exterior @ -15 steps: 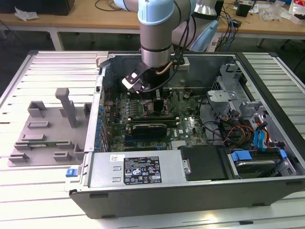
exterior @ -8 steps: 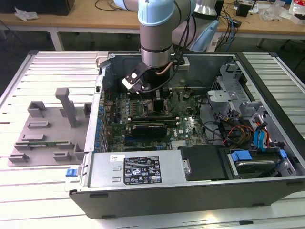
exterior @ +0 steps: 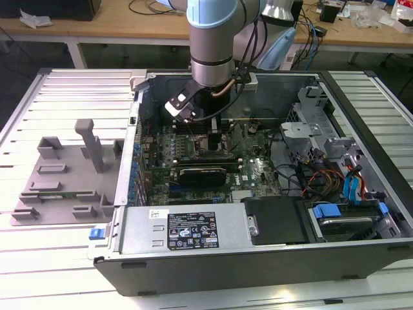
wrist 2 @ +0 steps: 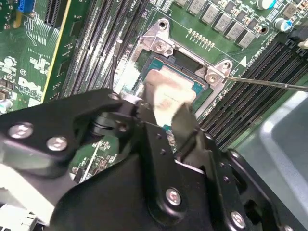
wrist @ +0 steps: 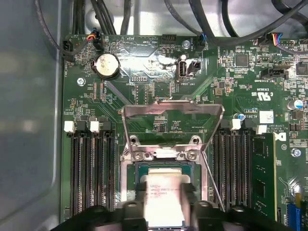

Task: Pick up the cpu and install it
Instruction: 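Place the cpu into insertion slot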

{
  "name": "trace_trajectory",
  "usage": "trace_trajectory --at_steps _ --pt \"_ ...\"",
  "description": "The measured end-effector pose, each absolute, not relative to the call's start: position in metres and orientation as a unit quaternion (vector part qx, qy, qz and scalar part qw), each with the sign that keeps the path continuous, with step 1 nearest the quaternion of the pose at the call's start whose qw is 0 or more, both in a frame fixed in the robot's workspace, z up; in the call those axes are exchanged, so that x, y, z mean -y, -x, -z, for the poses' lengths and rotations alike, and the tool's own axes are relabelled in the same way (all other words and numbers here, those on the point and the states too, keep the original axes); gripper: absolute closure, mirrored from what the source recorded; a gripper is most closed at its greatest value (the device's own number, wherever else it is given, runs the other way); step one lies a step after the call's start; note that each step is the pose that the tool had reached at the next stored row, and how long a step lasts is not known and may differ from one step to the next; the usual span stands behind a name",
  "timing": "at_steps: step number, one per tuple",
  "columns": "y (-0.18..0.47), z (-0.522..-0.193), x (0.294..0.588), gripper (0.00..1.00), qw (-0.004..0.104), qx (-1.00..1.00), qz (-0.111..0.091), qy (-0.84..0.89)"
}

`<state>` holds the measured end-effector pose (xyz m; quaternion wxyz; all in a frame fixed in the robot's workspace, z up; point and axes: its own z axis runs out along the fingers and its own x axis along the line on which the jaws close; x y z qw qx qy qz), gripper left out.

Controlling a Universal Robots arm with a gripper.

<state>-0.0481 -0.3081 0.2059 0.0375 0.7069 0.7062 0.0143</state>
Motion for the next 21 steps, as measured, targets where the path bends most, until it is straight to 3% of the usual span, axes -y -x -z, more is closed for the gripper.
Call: trace_trajectory --at_steps 3,4,21 --pt "0.0481 -0.2065 0.3081 0.77 0.037 -0.706 -0.014 -0.707" --pt "0.0481 -0.2068 0.3081 0.89 0.037 -0.706 -0.014 -0.707" --pt "0.0526 -0.2109 0.3080 0.89 0.034 -0.706 -0.020 -0.707"
